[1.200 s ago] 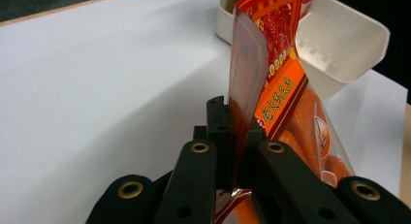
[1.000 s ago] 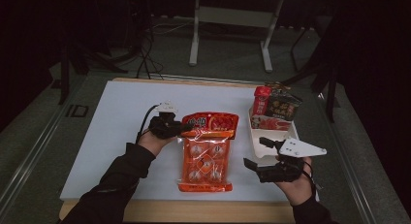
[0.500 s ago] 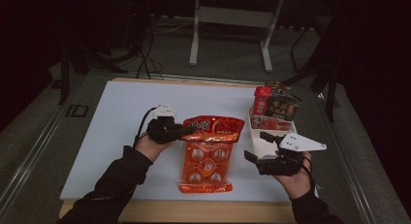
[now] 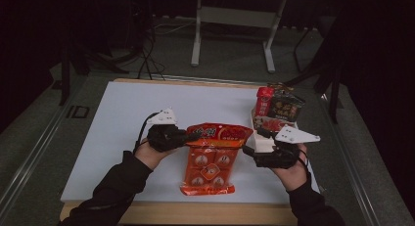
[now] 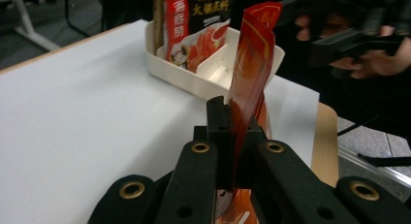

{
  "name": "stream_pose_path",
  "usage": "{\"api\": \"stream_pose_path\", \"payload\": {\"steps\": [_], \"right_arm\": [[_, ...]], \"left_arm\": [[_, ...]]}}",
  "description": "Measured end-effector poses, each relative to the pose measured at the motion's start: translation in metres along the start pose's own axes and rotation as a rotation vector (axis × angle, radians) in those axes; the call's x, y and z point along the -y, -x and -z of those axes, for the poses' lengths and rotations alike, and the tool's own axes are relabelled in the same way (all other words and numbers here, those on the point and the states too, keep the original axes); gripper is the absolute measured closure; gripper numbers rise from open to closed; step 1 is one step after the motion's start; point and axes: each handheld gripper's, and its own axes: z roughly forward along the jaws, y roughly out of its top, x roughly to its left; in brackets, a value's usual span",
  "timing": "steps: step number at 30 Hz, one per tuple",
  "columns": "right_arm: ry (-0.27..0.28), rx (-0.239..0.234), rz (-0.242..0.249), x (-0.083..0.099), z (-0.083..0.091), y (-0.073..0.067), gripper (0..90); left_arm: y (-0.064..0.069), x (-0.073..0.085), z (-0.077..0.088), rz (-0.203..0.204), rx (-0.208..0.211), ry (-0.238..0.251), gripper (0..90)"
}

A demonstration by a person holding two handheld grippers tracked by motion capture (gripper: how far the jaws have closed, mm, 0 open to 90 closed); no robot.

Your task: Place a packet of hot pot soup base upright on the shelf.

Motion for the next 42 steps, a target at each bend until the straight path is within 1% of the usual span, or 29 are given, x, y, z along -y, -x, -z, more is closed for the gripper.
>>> {"api": "stream_pose_path", "payload": {"steps": [4,7,8,9,10,11,12,13,14,16,17,18,20,21,22,24,26,28,30,33,35,37,38,39,42], "right_arm": [[-0.011,-0.025,-0.020,0.002,-0.008,0.003,17.2],[-0.012,-0.035,-0.014,0.003,-0.011,0.001,17.9],[-0.017,-0.049,-0.011,0.003,-0.013,0.000,18.6],[-0.024,-0.068,-0.002,0.004,-0.017,-0.002,22.0],[-0.028,-0.075,0.001,0.005,-0.018,-0.002,23.1],[-0.033,-0.084,0.003,0.006,-0.020,-0.003,27.5],[-0.040,-0.108,0.002,0.007,-0.021,-0.003,31.0],[-0.044,-0.113,0.004,0.008,-0.023,-0.004,34.8],[-0.056,-0.131,0.004,0.008,-0.024,-0.004,40.7],[-0.064,-0.169,0.006,0.010,-0.027,-0.005,47.3],[-0.077,-0.197,0.016,0.011,-0.028,-0.006,50.8],[-0.087,-0.212,0.030,0.012,-0.029,-0.007,52.0],[-0.094,-0.220,0.038,0.012,-0.029,-0.008,52.0],[-0.094,-0.220,0.038,0.012,-0.029,-0.008,55.5],[-0.104,-0.256,0.037,0.011,-0.028,-0.009,60.8],[-0.101,-0.271,0.044,0.011,-0.027,-0.009,65.0],[-0.094,-0.286,0.036,0.011,-0.027,-0.007,69.7],[-0.098,-0.308,0.026,0.011,-0.026,-0.006,77.3],[-0.111,-0.329,0.029,0.011,-0.026,-0.007,86.2],[-0.136,-0.323,0.039,0.007,-0.025,-0.010,89.2],[-0.141,-0.329,0.035,0.005,-0.023,-0.011,89.7],[-0.134,-0.332,0.031,0.002,-0.019,-0.014,90.0],[-0.133,-0.334,0.035,0.000,-0.017,-0.016,90.0],[-0.132,-0.343,0.039,-0.003,-0.015,-0.018,90.0],[-0.124,-0.352,0.063,-0.013,-0.006,-0.024,90.0]], "left_arm": [[0.004,0.001,0.003,-0.021,0.024,0.019,89.7],[0.007,0.001,0.003,-0.023,0.028,0.025,89.7],[0.007,0.001,0.003,-0.023,0.028,0.025,89.7],[0.011,0.001,0.004,-0.034,0.039,0.031,89.8],[0.013,0.000,0.005,-0.037,0.039,0.029,89.7],[0.015,0.000,0.005,-0.046,0.044,0.032,89.8],[0.017,0.000,0.006,-0.051,0.050,0.031,89.7],[0.019,-0.001,0.006,-0.056,0.050,0.032,89.7],[0.021,-0.001,0.006,-0.066,0.047,0.032,89.7],[0.024,-0.002,0.006,-0.069,0.044,0.030,89.7],[0.025,-0.002,0.006,-0.068,0.046,0.031,89.7],[0.025,-0.002,0.006,-0.065,0.049,0.032,89.7],[0.025,-0.002,0.006,-0.065,0.049,0.032,89.7],[0.024,0.000,0.006,-0.059,0.053,0.038,89.7],[0.024,0.000,0.006,-0.057,0.056,0.041,89.6],[0.023,0.001,0.007,-0.058,0.052,0.043,89.6],[0.022,0.003,0.008,-0.050,0.054,0.046,89.5],[0.021,0.004,0.008,-0.047,0.053,0.045,89.4],[0.020,0.004,0.008,-0.042,0.051,0.044,89.4],[0.020,0.003,0.009,-0.046,0.051,0.044,89.4],[0.020,0.003,0.010,-0.044,0.062,0.047,89.4],[0.019,0.001,0.013,-0.037,0.074,0.054,89.3],[0.019,0.000,0.015,-0.037,0.079,0.056,89.2],[0.020,-0.002,0.017,-0.046,0.084,0.064,89.1],[0.021,-0.004,0.020,-0.041,0.090,0.073,88.3]]}}
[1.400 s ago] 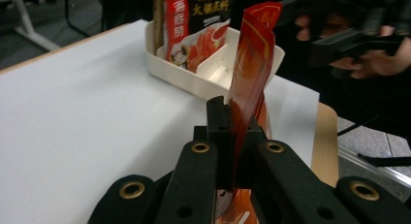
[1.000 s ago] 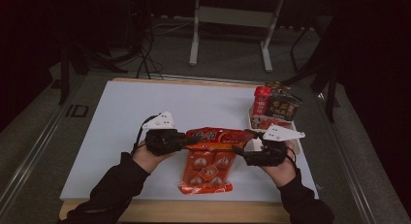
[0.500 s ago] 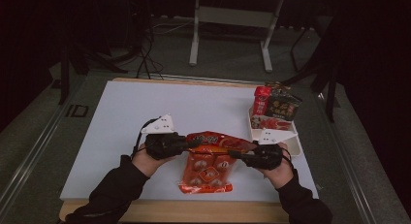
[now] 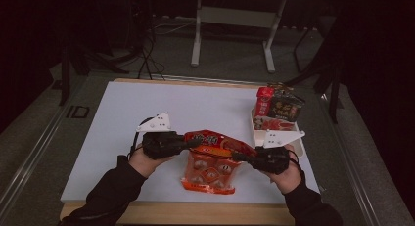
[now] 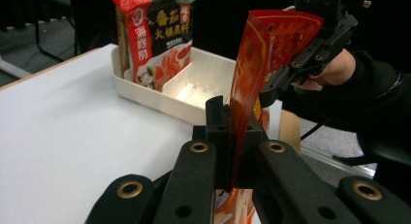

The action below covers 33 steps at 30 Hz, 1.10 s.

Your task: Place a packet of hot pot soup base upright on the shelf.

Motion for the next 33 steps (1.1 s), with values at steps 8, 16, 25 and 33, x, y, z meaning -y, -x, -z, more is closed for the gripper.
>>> {"api": "stream_pose_path", "payload": {"steps": [8,16,25,33], "right_arm": [[0.028,-0.013,0.017,-0.010,0.013,-0.004,90.0],[0.036,-0.004,0.007,-0.015,0.018,0.002,90.0],[0.075,0.003,0.009,-0.028,0.031,0.004,90.0],[0.136,0.028,0.012,-0.045,0.049,0.011,90.0]], "left_arm": [[0.009,-0.003,0.005,-0.038,-0.002,0.013,76.3],[0.001,0.006,0.007,0.019,0.013,0.006,44.5],[-0.002,0.025,-0.001,0.119,0.015,-0.031,13.9],[0.000,0.046,0.006,0.103,-0.073,0.015,6.2]]}}
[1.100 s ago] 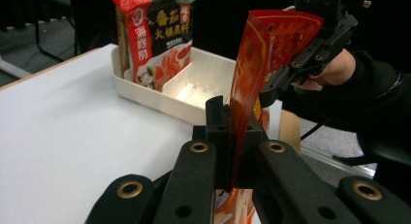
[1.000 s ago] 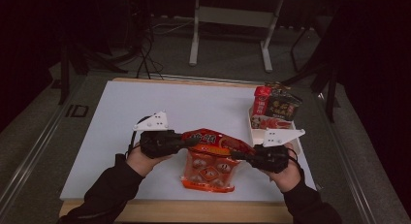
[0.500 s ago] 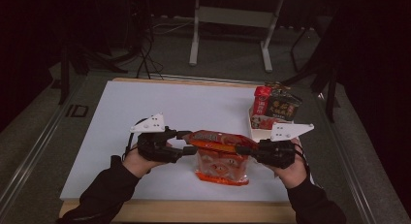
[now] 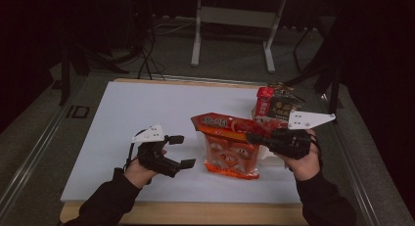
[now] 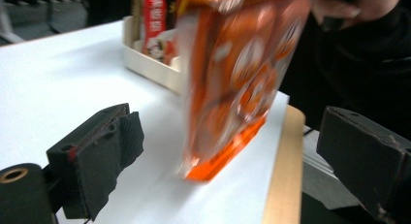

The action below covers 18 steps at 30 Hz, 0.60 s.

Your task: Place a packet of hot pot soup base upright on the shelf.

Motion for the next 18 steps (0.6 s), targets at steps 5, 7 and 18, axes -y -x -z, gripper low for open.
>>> {"api": "stream_pose_path", "payload": {"steps": [5,7,18], "right_arm": [[0.051,0.029,0.002,-0.016,0.014,0.006,90.0],[0.069,0.057,0.004,-0.022,0.019,0.008,90.0],[0.133,0.165,0.013,-0.052,0.051,0.021,90.0]], "left_arm": [[-0.001,0.016,0.007,0.015,-0.024,-0.017,6.3],[-0.002,0.022,0.010,0.015,-0.027,-0.021,6.3],[0.002,0.055,0.017,0.014,-0.047,-0.063,6.3]]}}
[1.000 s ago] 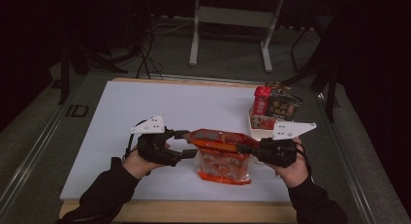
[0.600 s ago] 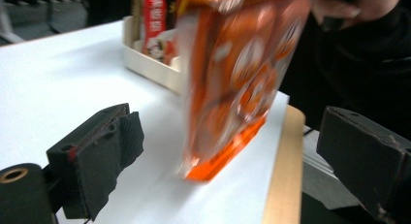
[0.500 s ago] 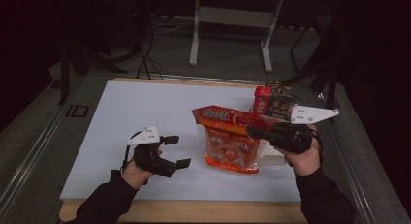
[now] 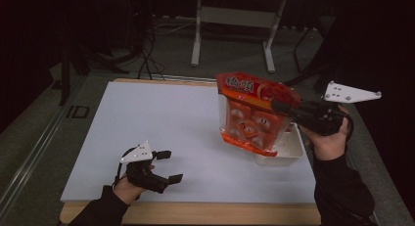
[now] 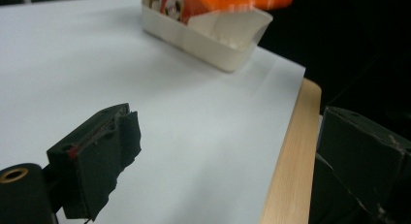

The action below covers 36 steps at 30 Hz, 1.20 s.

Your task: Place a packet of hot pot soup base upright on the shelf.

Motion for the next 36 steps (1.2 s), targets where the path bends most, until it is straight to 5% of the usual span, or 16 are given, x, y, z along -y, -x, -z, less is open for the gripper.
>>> {"api": "stream_pose_path", "payload": {"steps": [15,36], "right_arm": [[-0.008,0.136,-0.038,0.007,0.032,0.031,90.0],[-0.060,0.176,-0.165,0.062,0.033,0.074,90.0]], "left_arm": [[-0.002,0.024,-0.003,0.006,-0.038,-0.007,2.6],[-0.005,0.029,-0.005,0.018,-0.054,0.000,2.4]]}}
